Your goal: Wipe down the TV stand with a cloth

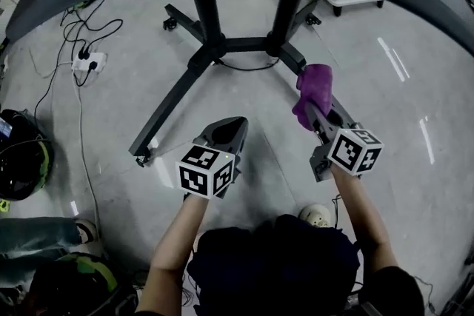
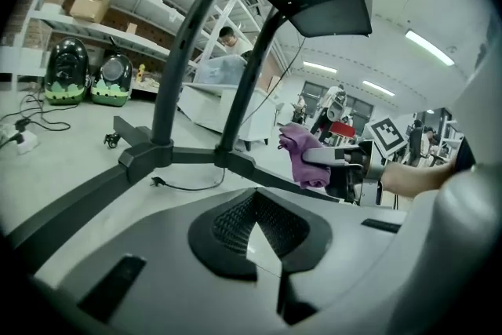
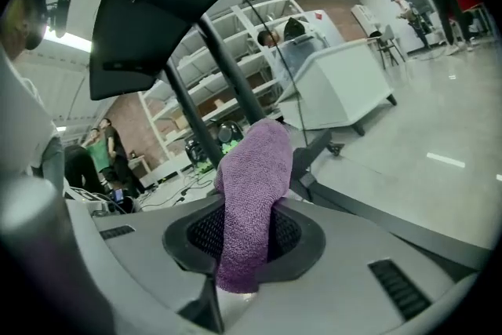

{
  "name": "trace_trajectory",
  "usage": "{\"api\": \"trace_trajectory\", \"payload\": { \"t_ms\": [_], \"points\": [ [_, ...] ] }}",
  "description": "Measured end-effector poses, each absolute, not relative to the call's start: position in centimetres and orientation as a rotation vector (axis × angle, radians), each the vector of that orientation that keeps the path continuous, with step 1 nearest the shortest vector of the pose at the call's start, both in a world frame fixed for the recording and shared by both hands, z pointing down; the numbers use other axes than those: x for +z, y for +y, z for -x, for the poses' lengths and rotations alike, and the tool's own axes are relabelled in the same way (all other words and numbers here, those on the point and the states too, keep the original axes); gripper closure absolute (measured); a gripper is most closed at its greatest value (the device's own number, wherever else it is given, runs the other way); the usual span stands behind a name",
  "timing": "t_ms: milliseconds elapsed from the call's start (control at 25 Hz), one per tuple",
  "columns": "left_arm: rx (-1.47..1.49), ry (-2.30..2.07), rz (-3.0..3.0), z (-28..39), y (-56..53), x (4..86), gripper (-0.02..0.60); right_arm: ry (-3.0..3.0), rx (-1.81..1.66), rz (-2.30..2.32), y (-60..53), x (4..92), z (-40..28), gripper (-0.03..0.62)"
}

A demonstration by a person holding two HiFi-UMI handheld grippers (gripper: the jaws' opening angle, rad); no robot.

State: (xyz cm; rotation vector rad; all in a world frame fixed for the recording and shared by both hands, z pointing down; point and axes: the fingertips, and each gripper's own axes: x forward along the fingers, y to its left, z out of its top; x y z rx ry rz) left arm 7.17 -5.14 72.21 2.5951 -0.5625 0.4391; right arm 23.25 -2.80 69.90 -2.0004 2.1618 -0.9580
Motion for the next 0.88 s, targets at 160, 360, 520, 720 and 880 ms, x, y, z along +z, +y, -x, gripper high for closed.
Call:
{"api": "trace_trajectory", "payload": {
  "t_ms": [160, 360, 520, 720, 880],
  "points": [
    [0.339, -0.684, -2.585, -4.1, -7.9, 68.9, 0.575, 2.33, -0.871, 1.717, -6.7, 65.9, -18.9, 0.505],
    [0.298, -0.754, -2.679, -2.6, -9.6, 63.4, 0.575, 2.693, -0.669, 1.473, -9.0, 60.5, -13.7, 0.505],
    [0.341, -0.76, -2.717, -1.7, -10.0, 59.2, 0.575, 2.789, -0.672, 1.36, -8.0, 57.4, -11.8, 0.505],
    [0.275, -0.779, -2.592, -0.5, -8.2, 51.5, 0.575, 2.865, -0.869, 1.307, -3.2, 52.2, -10.2, 0.505],
    [0.3, -0.771, -2.502, 0.2, -6.0, 46.0, 0.575, 2.975, -1.019, 1.118, 1.0, 47.5, -7.9, 0.505]
  ]
}}
